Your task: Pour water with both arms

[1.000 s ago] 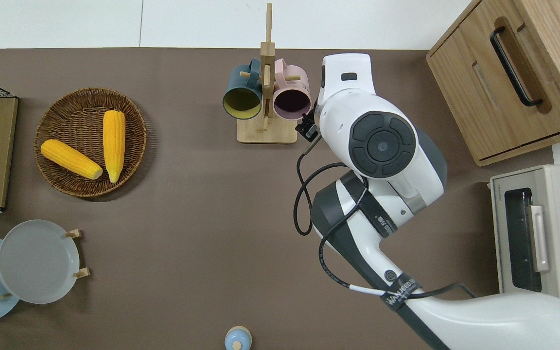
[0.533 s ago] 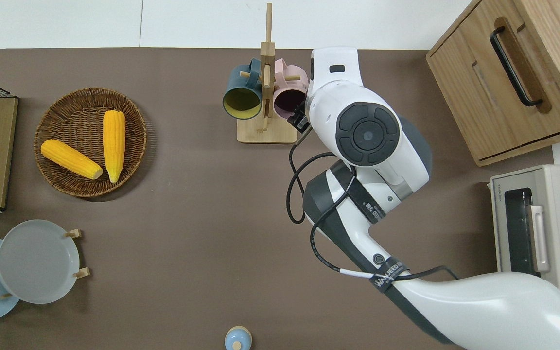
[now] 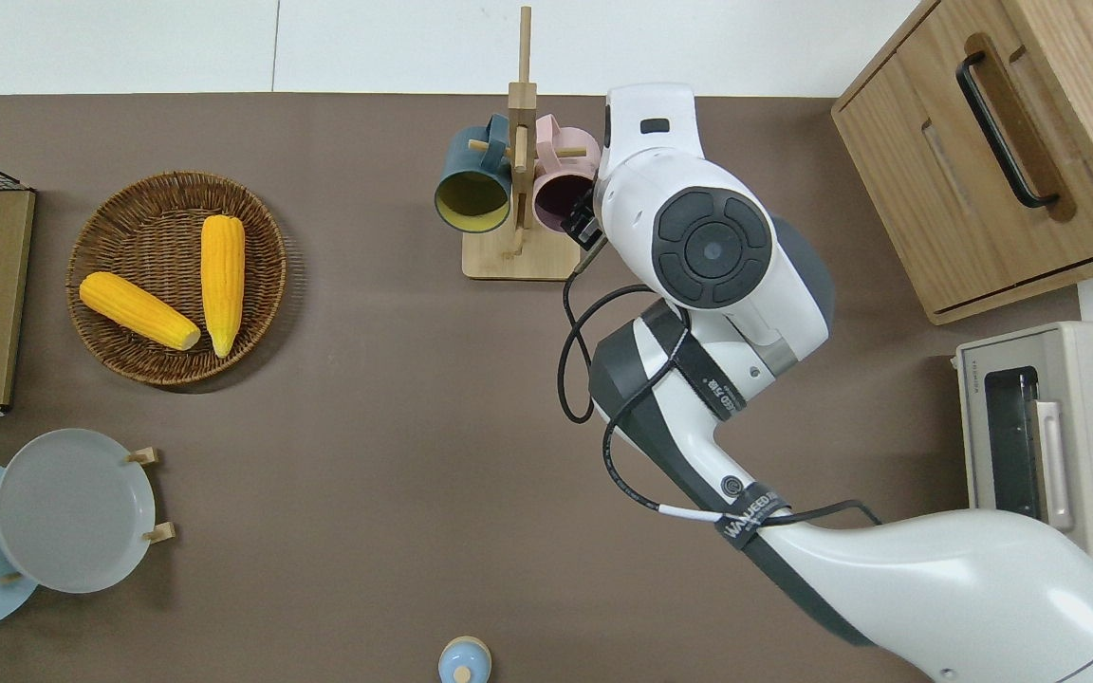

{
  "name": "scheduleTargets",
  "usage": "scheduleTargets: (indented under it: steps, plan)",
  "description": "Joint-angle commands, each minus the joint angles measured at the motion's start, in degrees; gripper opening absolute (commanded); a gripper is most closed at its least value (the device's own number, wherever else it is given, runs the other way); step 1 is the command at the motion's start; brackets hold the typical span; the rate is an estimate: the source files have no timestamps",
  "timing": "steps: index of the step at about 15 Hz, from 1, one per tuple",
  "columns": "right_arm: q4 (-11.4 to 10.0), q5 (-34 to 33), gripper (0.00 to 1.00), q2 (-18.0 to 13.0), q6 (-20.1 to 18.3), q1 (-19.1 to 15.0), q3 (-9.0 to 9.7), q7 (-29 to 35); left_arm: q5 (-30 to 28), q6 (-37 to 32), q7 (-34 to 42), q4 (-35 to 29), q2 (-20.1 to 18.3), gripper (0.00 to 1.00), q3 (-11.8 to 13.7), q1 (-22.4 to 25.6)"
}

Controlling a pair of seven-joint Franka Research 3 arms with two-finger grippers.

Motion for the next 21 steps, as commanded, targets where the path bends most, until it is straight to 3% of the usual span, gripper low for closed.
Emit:
scheduleTargets:
  steps: [1, 7, 11, 14, 15, 16, 17, 18, 19, 20, 21]
  plan:
    - [2.7, -2.3, 0.889, 2.5, 0.7, 0.3, 0.58, 0.6, -4.0, 2.6, 2.0, -0.3, 0.6, 0.99, -0.8, -0.1]
    - [2.7, -3.7, 0.785, 3.5, 1.7, 0.3, 0.49, 0.6, -4.3, 2.6, 2.3, 1.0, 2.4, 0.99, -0.8, 0.2]
    - [2.7, -3.7, 0.596, 3.5, 1.7, 0.5, 0.40, 0.6, -4.4, 2.7, 2.3, 1.6, 2.8, 0.99, -0.8, 0.0]
    - [2.7, -3.7, 0.554, 3.4, 1.7, 0.6, 0.40, 0.6, -4.8, 4.4, 2.3, 1.8, 3.3, 0.99, -2.0, 0.2]
    - [2.7, -3.7, 0.544, 3.4, 1.6, 0.7, 0.40, 0.6, -4.8, 4.4, 2.2, 1.8, 3.3, 0.94, -2.3, 0.3]
    - [2.7, -3.7, 0.529, 3.4, 1.6, 0.7, 0.40, 0.6, -5.0, 4.4, 2.0, 1.8, 3.2, 0.84, -2.3, 0.3]
    - [2.7, -3.7, 0.517, 3.4, 1.5, 0.7, 0.40, 0.6, -5.2, 4.4, 1.8, 1.8, 3.2, 0.63, -2.3, 0.2]
    - [2.7, -3.7, 0.471, 3.4, 1.5, 0.7, 0.40, 0.6, -5.3, 4.4, 1.6, 1.8, 3.2, 0.29, -2.3, 0.3]
    - [2.7, -3.6, 0.462, 3.4, 1.5, 0.8, 0.40, 0.6, -5.4, 4.4, 1.5, 1.8, 3.1, 0.11, -2.3, 0.4]
    - [2.7, -3.6, 0.448, 3.4, 1.5, 1.0, 0.40, 0.7, -5.3, 4.4, 1.4, 1.8, 3.1, 0.00, -2.3, 0.4]
    - [2.7, -3.5, 0.441, 3.4, 1.3, 1.0, 0.40, 0.7, -5.3, 4.4, 1.3, 1.8, 3.1, 0.00, -2.3, 0.4]
